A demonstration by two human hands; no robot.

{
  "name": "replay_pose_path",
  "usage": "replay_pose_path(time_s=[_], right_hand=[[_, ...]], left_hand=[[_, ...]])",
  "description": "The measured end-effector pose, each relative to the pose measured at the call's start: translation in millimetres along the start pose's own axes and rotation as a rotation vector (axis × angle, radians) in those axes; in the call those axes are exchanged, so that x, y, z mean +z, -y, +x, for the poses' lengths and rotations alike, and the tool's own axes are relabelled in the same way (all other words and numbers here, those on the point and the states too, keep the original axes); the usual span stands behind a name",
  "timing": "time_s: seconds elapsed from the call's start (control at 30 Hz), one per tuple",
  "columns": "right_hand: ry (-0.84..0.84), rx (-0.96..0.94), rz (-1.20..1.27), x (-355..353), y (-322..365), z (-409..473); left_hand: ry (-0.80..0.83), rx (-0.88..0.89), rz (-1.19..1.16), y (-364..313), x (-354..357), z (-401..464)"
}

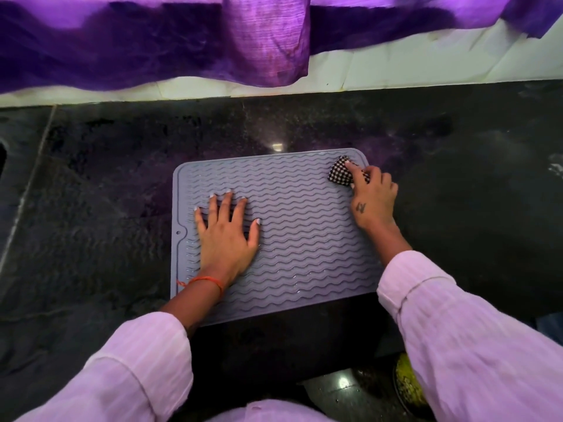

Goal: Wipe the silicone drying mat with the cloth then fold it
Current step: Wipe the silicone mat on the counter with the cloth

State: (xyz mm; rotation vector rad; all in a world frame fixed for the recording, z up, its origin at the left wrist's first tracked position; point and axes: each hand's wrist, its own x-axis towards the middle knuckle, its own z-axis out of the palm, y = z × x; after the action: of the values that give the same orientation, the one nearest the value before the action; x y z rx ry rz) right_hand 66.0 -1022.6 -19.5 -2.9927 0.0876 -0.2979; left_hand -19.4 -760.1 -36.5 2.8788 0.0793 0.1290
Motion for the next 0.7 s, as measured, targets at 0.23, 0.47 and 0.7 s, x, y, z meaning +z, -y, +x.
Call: replay_pose_path(time_s=[0.23, 0.47, 0.7], right_hand=[[0.102, -0.029, 0.042, -20.2, -5.4, 35.5], [0.164, 0.077, -0.024, -3.5, 0.8, 47.1], [0.144, 0.113, -0.097, 2.9, 1.7, 49.3]], left_hand=[[0.004, -0.011, 0.0, 0.4, 2.1, 0.8], [-0.007, -0.014, -0.011, 0.1, 2.6, 0.8], [-0.002, -0.013, -0.01, -0.5, 2.0, 1.2]])
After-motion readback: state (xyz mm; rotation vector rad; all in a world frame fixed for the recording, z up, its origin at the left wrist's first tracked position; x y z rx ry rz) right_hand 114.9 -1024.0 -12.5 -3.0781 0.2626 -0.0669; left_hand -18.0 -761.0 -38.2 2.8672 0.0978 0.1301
